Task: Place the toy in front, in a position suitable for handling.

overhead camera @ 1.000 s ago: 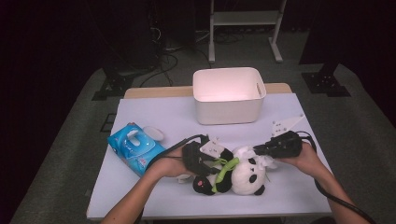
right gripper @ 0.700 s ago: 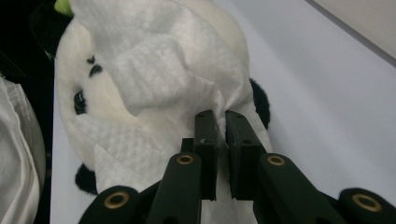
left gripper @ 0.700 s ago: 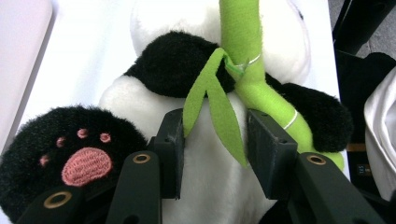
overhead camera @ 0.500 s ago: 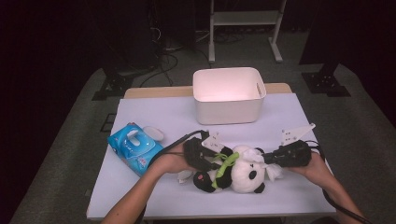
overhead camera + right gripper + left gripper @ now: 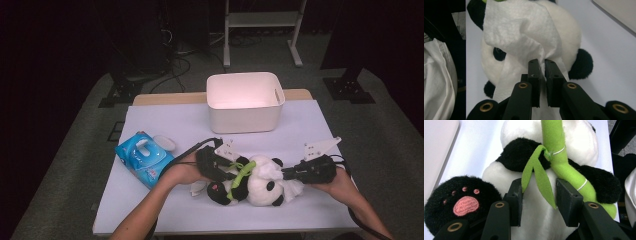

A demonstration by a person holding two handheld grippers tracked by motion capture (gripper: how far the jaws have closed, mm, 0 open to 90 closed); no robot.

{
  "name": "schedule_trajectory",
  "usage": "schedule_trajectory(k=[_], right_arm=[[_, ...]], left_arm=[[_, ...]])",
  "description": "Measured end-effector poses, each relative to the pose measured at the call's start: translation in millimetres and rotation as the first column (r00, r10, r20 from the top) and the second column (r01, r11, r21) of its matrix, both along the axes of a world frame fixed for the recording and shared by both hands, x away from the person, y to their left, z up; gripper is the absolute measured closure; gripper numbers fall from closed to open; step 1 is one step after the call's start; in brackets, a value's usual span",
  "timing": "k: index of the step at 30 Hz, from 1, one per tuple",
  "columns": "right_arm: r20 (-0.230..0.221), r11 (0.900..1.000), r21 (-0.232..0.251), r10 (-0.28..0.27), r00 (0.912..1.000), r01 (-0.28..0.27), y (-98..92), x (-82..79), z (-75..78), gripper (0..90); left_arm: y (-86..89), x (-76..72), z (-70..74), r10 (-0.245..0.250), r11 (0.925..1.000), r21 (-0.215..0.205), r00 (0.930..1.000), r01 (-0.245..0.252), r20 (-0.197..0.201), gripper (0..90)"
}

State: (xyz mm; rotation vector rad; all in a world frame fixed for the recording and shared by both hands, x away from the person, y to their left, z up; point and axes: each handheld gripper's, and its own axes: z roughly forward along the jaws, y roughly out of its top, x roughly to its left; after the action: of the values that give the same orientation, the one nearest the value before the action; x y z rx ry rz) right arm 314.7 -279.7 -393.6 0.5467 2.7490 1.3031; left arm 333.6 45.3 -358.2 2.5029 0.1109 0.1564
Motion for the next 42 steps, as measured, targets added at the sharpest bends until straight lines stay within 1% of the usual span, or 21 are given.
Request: schedule_trajectory(k=[6, 8, 9, 11, 14, 15, 17, 20, 21, 23, 25, 26, 27, 31, 32, 33, 34, 35, 38, 39, 42], right_arm=[[0.006, 1.0, 0.015, 0.011, 0.9999, -0.011, 1.4, -6.8, -1.4, 82.8], [0.019, 0.999, 0.018, 0.028, 0.9994, -0.028, 7.6, -8.8, 1.3, 82.9], [0.032, 0.999, 0.019, 0.048, 0.9983, -0.049, 14.7, -10.3, 4.5, 82.9], [0.037, 0.998, 0.016, 0.061, 0.9975, -0.061, 18.5, -10.8, 6.2, 82.9], [0.036, 0.998, 0.016, 0.061, 0.9975, -0.062, 17.5, -9.3, 5.1, 83.2], [0.029, 0.998, 0.02, 0.053, 0.9982, -0.053, 14.3, -8.6, 2.5, 83.3], [0.027, 0.999, 0.019, 0.046, 0.9986, -0.046, 11.2, -8.9, 0.6, 83.3], [0.028, 0.999, 0.01, 0.037, 0.9989, -0.038, 8.7, -9.4, -0.7, 83.3], [0.022, 0.999, 0.003, 0.032, 0.9993, -0.032, 6.3, -9.5, -2.4, 83.3], [0.019, 1.0, -0.001, 0.026, 0.9995, -0.026, 4.8, -9.8, -3.5, 83.3], [0.015, 1.0, 0.002, 0.023, 0.9996, -0.023, 4.8, -10.4, -3.2, 83.2], [0.02, 1.0, 0.004, 0.03, 0.9994, -0.03, 7.0, -10.9, -1.3, 83.2], [0.023, 0.999, 0.004, 0.035, 0.9991, -0.035, 9.1, -11.3, 0.4, 83.2], [0.042, 0.998, 0.005, 0.057, 0.9975, -0.057, 18.4, -12.4, 6.5, 83.2], [0.057, 0.997, 0.012, 0.081, 0.9951, -0.082, 28.2, -12.1, 12.5, 83.2], [0.064, 0.995, 0.014, 0.095, 0.9934, -0.096, 33.3, -11.6, 14.4, 83.3], [0.064, 0.995, 0.014, 0.095, 0.9934, -0.096, 33.3, -11.6, 14.4, 83.3], [0.08, 0.993, -0.005, 0.118, 0.9898, -0.118, 41.0, -10.9, 15.9, 83.2], [0.078, 0.993, -0.001, 0.12, 0.9897, -0.12, 42.2, -10.3, 16.5, 83.2], [0.072, 0.994, 0.011, 0.111, 0.9912, -0.112, 38.2, -11.2, 14.2, 83.2], [0.064, 0.995, 0.009, 0.097, 0.9932, -0.097, 32.8, -13.2, 10.6, 83.3]], left_arm=[[-2.4, 5.6, -0.1, 0.023, 0.9997, 0.005, 0.9997, -0.023, 0.005, 58.1], [-3.0, 8.5, -0.4, 0.034, 0.9994, 0.002, 0.9994, -0.034, 0.002, 58.1], [-2.5, 10.3, -0.2, 0.039, 0.9992, 0.001, 0.9992, -0.039, 0.0, 58.1], [-1.3, 9.9, 0.5, 0.042, 0.9991, -0.005, 0.9991, -0.042, 0.001, 57.8], [1.4, 9.2, 4.5, 0.036, 0.9992, -0.014, 0.9993, -0.036, 0.004, 56.3], [5.0, 8.0, 9.6, 0.037, 0.999, -0.025, 0.9993, -0.037, 0.008, 56.4], [10.2, 6.6, 14.4, 0.042, 0.999, -0.016, 0.9988, -0.042, 0.024, 56.7], [17.3, 6.3, 17.5, 0.052, 0.9986, -0.016, 0.9982, -0.051, 0.032, 56.7], [24.3, 6.1, 17.2, 0.066, 0.9978, -0.009, 0.9975, -0.065, 0.027, 56.7], [27.2, 6.3, 15.7, 0.068, 0.9977, 0.0, 0.9973, -0.068, 0.028, 56.8], [31.0, 6.7, 9.6, 0.079, 0.9969, -0.002, 0.9968, -0.079, 0.009, 56.8], [30.9, 6.9, 1.9, 0.076, 0.9971, 0.0, 0.9971, -0.076, -0.008, 56.8], [30.3, 6.7, -0.8, 0.07, 0.9975, -0.011, 0.9975, -0.07, -0.009, 56.8], [29.9, 7.3, -1.2, 0.064, 0.9978, -0.017, 0.9979, -0.064, -0.013, 56.9], [28.1, 6.6, -1.6, 0.059, 0.9981, -0.017, 0.9981, -0.06, -0.013, 57.1], [27.1, 5.8, -2.0, 0.056, 0.9984, -0.009, 0.9984, -0.056, -0.007, 57.1], [27.1, 5.8, -2.0, 0.056, 0.9984, -0.009, 0.9984, -0.056, -0.007, 57.1], [26.7, 4.5, -1.7, 0.061, 0.9981, 0.001, 0.9981, -0.061, 0.001, 57.1], [26.6, 4.0, -1.9, 0.066, 0.9978, 0.0, 0.9978, -0.066, 0.006, 57.1], [26.4, 3.9, -2.4, 0.069, 0.9976, -0.002, 0.9976, -0.069, 0.007, 57.2], [26.7, 5.2, -2.6, 0.072, 0.9974, -0.003, 0.9974, -0.072, 0.004, 57.3]])
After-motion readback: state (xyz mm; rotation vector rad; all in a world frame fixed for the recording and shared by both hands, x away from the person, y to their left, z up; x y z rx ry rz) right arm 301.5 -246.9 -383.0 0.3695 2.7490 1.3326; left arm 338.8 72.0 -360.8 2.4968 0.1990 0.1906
